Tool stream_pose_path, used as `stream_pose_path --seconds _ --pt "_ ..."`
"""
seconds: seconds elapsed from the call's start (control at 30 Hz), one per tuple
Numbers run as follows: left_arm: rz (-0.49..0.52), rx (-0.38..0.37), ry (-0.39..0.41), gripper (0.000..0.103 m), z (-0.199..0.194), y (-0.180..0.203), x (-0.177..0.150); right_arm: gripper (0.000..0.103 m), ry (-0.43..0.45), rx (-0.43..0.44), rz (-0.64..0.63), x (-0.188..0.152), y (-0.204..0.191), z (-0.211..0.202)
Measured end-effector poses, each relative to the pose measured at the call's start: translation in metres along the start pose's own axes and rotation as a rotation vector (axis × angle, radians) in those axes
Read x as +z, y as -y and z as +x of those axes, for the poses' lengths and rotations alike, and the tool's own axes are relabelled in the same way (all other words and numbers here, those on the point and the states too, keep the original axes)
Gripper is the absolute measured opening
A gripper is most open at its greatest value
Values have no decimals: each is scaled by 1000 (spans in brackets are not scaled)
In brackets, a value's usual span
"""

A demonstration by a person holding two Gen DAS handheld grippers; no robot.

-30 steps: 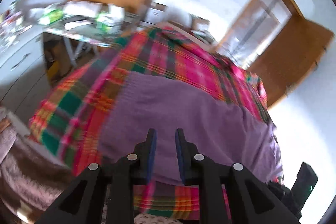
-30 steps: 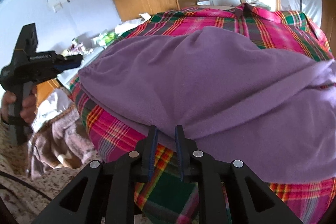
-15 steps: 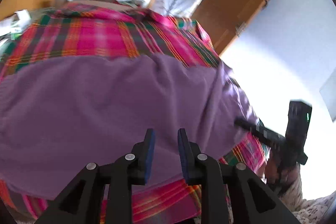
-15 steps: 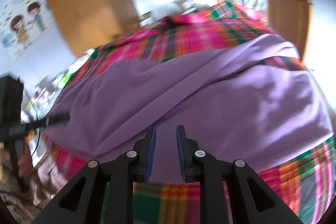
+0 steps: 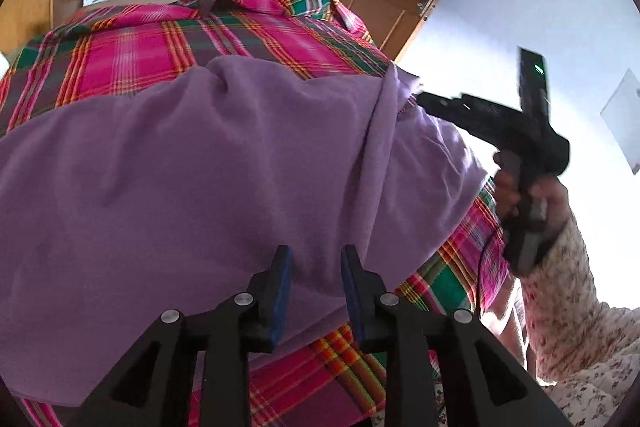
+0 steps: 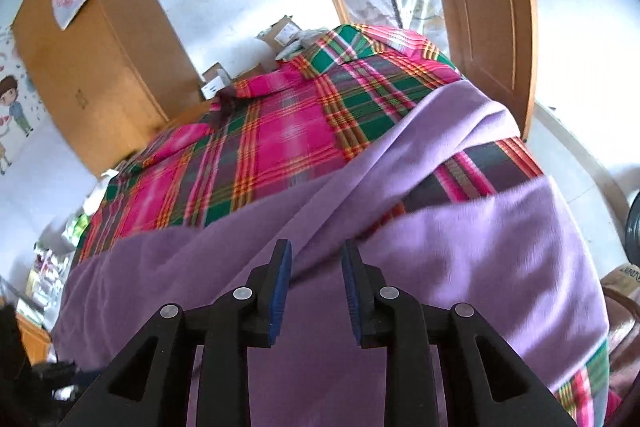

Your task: Fold clothes

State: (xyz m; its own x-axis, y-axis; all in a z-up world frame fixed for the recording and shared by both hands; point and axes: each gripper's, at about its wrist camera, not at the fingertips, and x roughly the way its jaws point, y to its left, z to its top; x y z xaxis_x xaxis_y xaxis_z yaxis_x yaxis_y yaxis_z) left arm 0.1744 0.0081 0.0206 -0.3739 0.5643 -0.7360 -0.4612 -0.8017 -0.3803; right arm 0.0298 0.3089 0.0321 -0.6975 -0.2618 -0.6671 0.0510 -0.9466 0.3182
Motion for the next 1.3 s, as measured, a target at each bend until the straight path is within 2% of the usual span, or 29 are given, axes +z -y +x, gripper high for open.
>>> stream_pose_path --seconds 0.07,0.33,0.7,0.83,1.03,1.17,1.23,1.3 --pt "23 3 5 29 1 6 1 29 -7 5 16 10 4 9" --pt "63 32 -38 30 15 19 4 30 -61 -1 97 38 18 46" --pt "73 70 -71 30 25 25 3 30 -70 -21 150 43 23 60" --pt "84 83 -73 30 27 28 3 10 -62 -55 138 44 22 60" --pt "86 96 -67 30 28 32 4 3 -10 -42 139 44 22 48" --pt "91 104 -57 20 28 33 5 3 30 -32 139 45 24 32" --pt "85 88 -47 11 26 33 6 3 47 -26 146 45 26 24" --pt "83 75 -31 8 22 33 6 3 80 -22 156 44 29 13"
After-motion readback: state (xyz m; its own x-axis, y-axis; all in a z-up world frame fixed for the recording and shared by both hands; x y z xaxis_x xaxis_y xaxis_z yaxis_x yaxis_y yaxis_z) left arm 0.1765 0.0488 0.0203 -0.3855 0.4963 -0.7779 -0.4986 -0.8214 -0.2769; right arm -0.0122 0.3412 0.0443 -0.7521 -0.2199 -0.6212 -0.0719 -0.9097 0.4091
